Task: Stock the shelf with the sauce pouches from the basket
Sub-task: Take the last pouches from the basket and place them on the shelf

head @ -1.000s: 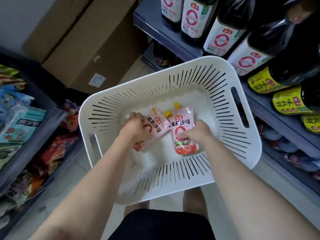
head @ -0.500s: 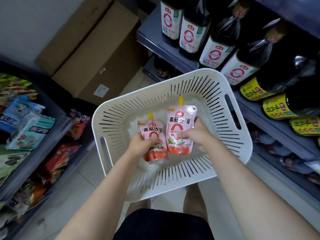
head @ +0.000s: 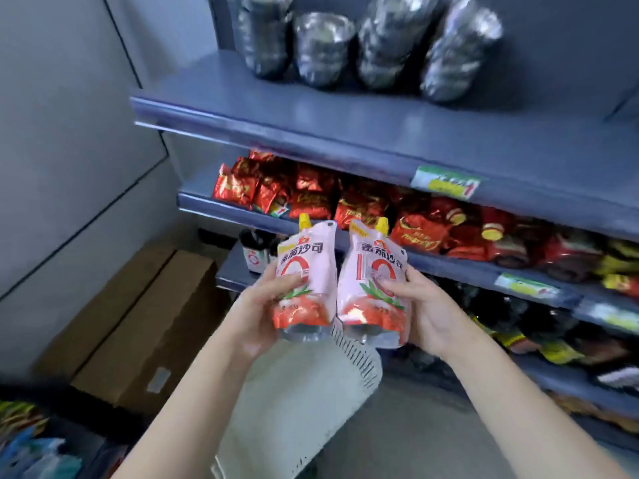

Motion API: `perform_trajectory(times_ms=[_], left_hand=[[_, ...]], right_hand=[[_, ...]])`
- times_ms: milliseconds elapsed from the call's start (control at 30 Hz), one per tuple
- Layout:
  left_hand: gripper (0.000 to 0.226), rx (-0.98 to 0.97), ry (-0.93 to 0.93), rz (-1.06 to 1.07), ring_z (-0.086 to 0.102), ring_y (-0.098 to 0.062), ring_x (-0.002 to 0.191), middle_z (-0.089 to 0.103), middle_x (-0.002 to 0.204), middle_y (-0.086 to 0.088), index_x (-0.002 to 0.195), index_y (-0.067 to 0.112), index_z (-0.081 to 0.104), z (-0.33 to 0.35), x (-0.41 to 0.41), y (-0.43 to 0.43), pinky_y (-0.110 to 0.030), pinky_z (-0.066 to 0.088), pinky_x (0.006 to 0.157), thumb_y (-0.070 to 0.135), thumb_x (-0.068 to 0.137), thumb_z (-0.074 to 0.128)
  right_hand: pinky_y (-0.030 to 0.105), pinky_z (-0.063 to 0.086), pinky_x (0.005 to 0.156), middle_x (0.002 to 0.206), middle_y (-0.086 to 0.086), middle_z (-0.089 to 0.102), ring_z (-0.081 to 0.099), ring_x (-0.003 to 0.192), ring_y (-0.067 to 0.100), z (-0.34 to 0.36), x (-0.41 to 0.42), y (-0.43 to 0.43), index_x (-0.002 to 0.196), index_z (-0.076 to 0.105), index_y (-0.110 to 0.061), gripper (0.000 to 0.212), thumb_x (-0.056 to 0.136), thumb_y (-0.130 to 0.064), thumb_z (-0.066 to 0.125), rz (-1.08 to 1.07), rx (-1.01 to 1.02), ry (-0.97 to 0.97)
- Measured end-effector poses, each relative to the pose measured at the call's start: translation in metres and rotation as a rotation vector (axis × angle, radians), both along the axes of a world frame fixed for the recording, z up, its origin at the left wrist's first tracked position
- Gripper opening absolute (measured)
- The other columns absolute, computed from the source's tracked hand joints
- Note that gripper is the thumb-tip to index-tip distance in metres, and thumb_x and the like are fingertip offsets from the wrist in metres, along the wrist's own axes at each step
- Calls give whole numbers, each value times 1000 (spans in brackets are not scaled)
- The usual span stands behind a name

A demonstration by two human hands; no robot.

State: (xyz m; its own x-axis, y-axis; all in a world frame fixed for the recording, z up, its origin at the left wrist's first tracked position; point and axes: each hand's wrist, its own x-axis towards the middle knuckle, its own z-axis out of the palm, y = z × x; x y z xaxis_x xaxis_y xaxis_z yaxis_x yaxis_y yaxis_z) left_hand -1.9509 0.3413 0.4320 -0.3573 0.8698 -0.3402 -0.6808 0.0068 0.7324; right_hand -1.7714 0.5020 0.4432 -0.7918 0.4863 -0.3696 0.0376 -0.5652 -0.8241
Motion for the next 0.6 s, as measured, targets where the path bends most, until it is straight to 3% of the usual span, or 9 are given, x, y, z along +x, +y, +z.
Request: perform_trajectory(times_ms=[133,167,233,333,433,600], left_hand=[[92,300,7,-138,70,-23,86,68,110,-10,136,12,49,67,35,40,-32,58,70,19,53,88],[96,350,2,-118,70,-23,87,68,111,-10,137,10,48,71,35,41,-31,58,72,19,51,90],[98,408,63,-325,71,-21,89,68,111,-10,137,7,46,141,153,89,-31,58,76,17,50,91],[103,454,54,-319,71,-20,85,68,107,-10,137,5,45,154,164,105,-32,59,73,18,47,94],[97,399,-3,-419,72,-21,85,70,107,-11,132,2,53,156,235,137,-34,60,66,17,46,95],[67,317,-48,-550,71,-22,92,70,109,-11,106,4,74,160,388,204,-39,60,76,19,44,95]], right_hand=[[37,59,79,105,6,73,72,88,22,73,52,8,121,64,-16,80,47,-23,93,-143,28,104],[33,59,74,102,5,74,73,85,20,70,50,12,116,69,-15,72,48,-24,91,-152,-6,137],[27,59,69,99,4,75,73,82,17,134,183,28,105,76,-18,56,51,-27,87,-311,112,279],[28,59,67,101,4,75,73,83,17,147,196,37,117,70,-18,61,58,-29,83,-369,124,215],[30,58,70,105,7,73,72,86,18,156,278,57,129,61,-14,52,78,-21,66,-451,157,160],[33,55,71,103,5,73,70,83,18,173,450,94,125,64,-18,53,73,-25,69,-561,252,53]])
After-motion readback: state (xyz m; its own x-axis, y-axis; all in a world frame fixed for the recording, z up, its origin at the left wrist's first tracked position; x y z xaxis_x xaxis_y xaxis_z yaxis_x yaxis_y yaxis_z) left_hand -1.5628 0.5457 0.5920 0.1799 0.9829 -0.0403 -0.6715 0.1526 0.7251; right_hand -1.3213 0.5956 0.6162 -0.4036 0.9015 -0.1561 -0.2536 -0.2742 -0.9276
